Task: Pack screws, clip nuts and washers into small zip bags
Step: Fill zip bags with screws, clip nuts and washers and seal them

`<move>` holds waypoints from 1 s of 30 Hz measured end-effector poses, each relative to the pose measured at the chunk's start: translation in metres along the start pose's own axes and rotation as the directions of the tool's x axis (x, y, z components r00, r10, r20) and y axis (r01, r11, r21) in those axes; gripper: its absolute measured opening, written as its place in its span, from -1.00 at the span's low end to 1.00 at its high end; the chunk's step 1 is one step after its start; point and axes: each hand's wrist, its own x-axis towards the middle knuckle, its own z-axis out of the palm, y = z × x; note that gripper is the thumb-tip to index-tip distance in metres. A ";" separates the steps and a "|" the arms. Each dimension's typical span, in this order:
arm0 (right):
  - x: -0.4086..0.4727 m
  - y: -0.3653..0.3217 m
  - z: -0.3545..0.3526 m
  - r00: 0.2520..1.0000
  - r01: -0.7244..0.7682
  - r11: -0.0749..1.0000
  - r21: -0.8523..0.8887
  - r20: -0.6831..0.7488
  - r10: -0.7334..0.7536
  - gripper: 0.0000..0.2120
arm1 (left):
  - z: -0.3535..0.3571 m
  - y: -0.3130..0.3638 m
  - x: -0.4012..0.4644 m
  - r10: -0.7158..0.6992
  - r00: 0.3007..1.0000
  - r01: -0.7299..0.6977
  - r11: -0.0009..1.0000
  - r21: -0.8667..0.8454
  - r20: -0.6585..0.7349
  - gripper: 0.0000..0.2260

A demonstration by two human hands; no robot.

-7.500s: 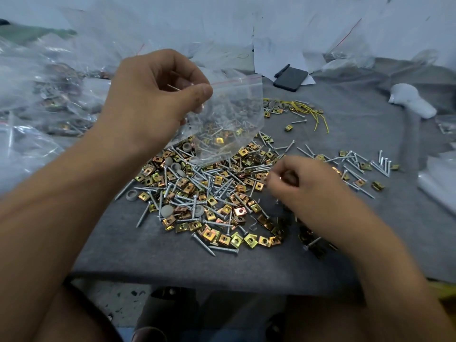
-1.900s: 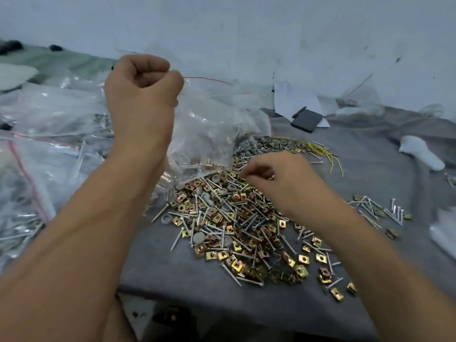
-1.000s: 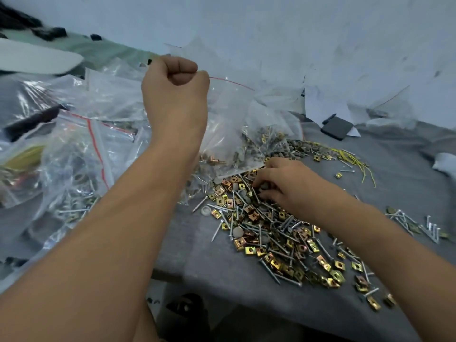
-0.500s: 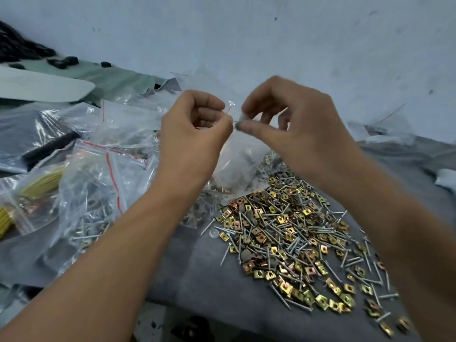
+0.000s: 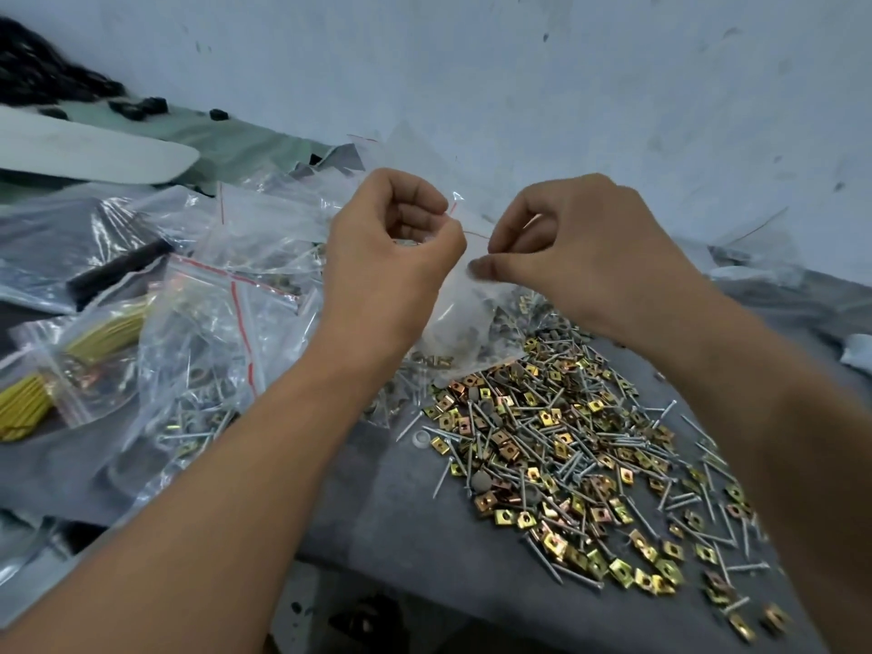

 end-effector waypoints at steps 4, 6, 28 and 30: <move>-0.010 0.001 -0.004 0.995 0.093 0.996 0.011 -0.040 -0.092 -0.96 | 0.001 0.001 0.001 -0.013 1.000 0.013 0.999 -0.031 -0.002 -0.84; -0.018 0.004 -0.007 0.978 0.177 0.982 0.071 -0.126 -0.167 -0.95 | 0.001 0.001 0.002 -0.020 1.000 0.019 0.999 -0.039 -0.017 -0.84; -0.067 0.076 0.066 0.908 0.324 0.862 -0.389 0.382 -0.169 -0.73 | 0.005 -0.005 0.005 -0.039 0.982 0.048 0.998 0.046 -0.182 -0.85; -0.068 0.074 0.068 0.907 0.362 0.838 -0.409 0.362 -0.215 -0.75 | 0.004 -0.005 0.005 -0.041 0.982 0.050 0.998 0.044 -0.184 -0.85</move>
